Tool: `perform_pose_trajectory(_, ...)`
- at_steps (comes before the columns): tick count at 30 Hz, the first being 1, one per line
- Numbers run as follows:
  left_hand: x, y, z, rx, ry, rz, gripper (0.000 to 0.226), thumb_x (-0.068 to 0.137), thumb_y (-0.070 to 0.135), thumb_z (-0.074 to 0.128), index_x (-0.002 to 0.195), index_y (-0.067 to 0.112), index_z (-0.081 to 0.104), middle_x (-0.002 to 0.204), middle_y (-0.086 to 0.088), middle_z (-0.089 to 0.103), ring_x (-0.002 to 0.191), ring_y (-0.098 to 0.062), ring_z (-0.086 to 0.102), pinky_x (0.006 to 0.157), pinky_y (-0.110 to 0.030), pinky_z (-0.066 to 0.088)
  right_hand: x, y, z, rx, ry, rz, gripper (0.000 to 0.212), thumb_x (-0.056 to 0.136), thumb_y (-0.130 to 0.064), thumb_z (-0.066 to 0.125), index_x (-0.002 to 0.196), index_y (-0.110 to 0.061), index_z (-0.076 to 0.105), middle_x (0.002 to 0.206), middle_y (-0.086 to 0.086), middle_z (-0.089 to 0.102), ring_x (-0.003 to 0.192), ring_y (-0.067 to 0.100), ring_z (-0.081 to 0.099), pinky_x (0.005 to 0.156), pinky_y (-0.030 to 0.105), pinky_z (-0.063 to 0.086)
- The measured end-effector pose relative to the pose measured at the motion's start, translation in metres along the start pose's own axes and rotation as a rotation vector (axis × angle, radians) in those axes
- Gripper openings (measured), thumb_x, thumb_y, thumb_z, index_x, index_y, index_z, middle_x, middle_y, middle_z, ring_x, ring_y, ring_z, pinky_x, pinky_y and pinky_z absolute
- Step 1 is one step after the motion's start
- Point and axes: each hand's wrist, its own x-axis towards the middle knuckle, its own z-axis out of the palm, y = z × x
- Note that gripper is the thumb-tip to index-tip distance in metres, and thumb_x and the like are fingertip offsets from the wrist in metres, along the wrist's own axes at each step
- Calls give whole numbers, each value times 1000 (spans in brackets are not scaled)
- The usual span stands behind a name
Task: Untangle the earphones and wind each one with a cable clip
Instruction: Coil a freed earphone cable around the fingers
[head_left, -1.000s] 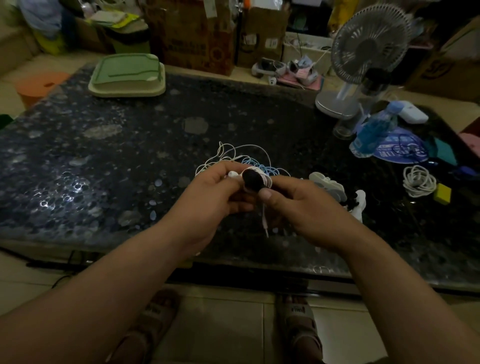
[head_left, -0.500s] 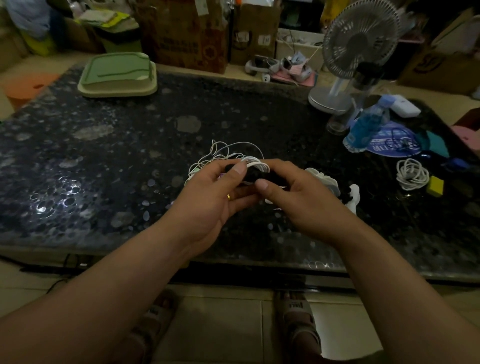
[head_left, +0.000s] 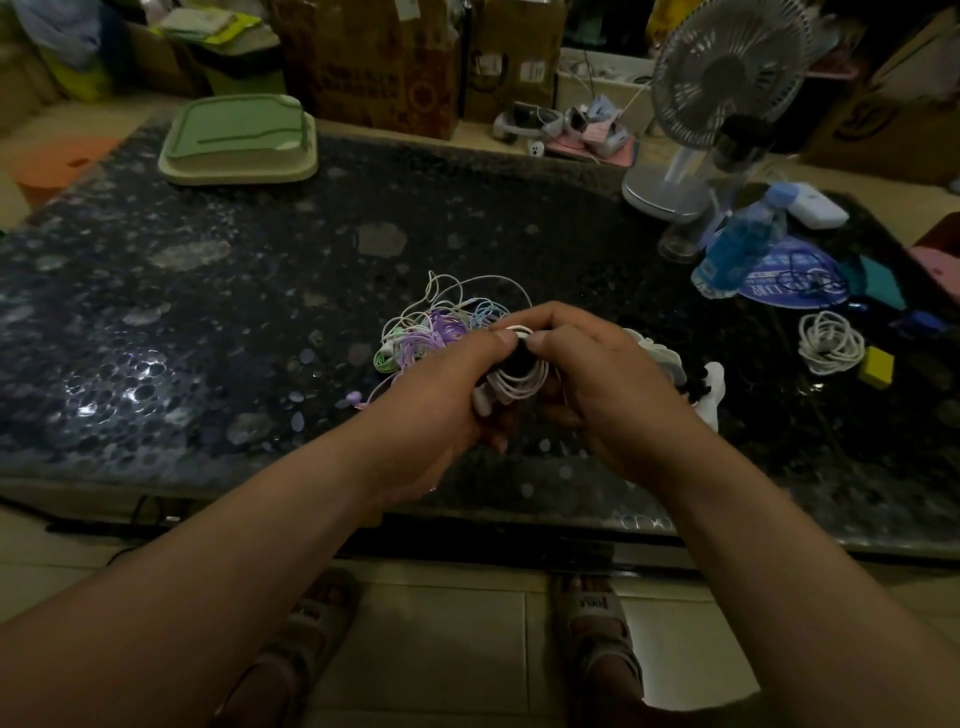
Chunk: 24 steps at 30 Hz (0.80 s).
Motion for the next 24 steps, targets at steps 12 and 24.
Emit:
perform_pose_trajectory(12,1,3,-7,228,231,187,31,110,41,45,111,14,59,91,-9,63,79,-19,60,67,-33,53,-7,11,8,-387,254,-3,33,106,-17,56,137,-26,50,79,0,75,63,14,71,59,38,62)
perform_pose_trajectory(24,4,6,-18,84,194,43,29,110,20,48,109,-3,66,85,-14,66,81,-22,65,78,-35,60,-12,5,-3,-520,194,-177,13,100,-17,65,105,-28,70,80,-8,71,73,12,69,65,39,59)
